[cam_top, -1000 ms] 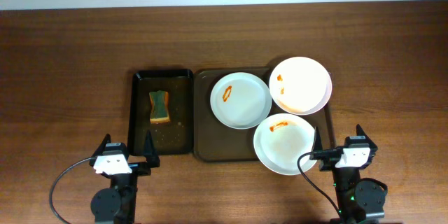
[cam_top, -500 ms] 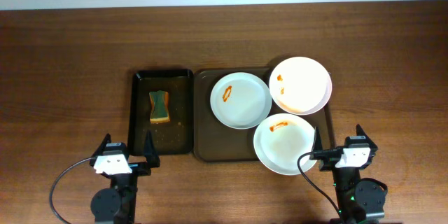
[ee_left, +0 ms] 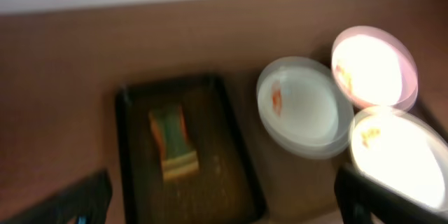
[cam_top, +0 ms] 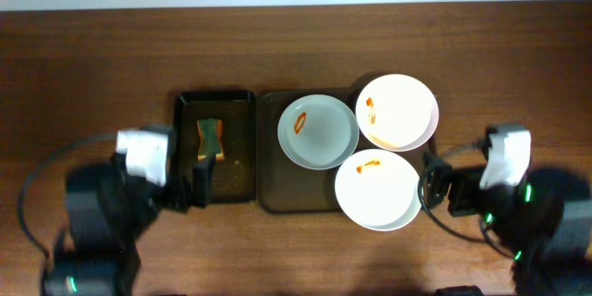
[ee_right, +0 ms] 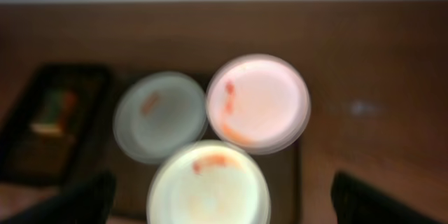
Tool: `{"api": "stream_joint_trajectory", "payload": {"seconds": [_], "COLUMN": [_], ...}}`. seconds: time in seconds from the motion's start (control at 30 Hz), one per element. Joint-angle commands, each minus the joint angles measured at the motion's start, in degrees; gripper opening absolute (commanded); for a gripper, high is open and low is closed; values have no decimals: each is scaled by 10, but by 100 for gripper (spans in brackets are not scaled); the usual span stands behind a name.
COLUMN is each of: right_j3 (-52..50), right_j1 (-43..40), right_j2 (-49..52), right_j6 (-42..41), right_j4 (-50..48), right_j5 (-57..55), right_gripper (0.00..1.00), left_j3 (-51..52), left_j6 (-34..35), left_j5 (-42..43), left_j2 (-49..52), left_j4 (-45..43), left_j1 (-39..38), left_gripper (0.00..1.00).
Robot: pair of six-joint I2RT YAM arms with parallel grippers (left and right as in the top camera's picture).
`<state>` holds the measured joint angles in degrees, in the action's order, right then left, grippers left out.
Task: Clean dirty plates on tray and stack at the side
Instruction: 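Move the left gripper to the sponge and the right gripper to the plates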
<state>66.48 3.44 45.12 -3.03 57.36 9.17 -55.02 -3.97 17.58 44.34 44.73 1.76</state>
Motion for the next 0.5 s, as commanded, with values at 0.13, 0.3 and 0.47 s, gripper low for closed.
{"api": "stream_joint_trajectory", "payload": {"seconds": [0.13,0.3,0.47], "right_j3": [237,237,237], "right_j1": [37,177,193], "right_j2": [326,506,676], "right_j6": [-24,-181,-230], "right_j4": [144,111,32], "right_j5": [207,-52,-69], "right_gripper": [93,89,45], "left_j3": [-276,-276,-276], "left_j6": [-21,-7,48], "left_j5": [28,30,-35], "left_j2": [351,435,484], "left_j4": [174,145,127], "left_j1": [3,3,3], "left_gripper": [100,100,100]}}
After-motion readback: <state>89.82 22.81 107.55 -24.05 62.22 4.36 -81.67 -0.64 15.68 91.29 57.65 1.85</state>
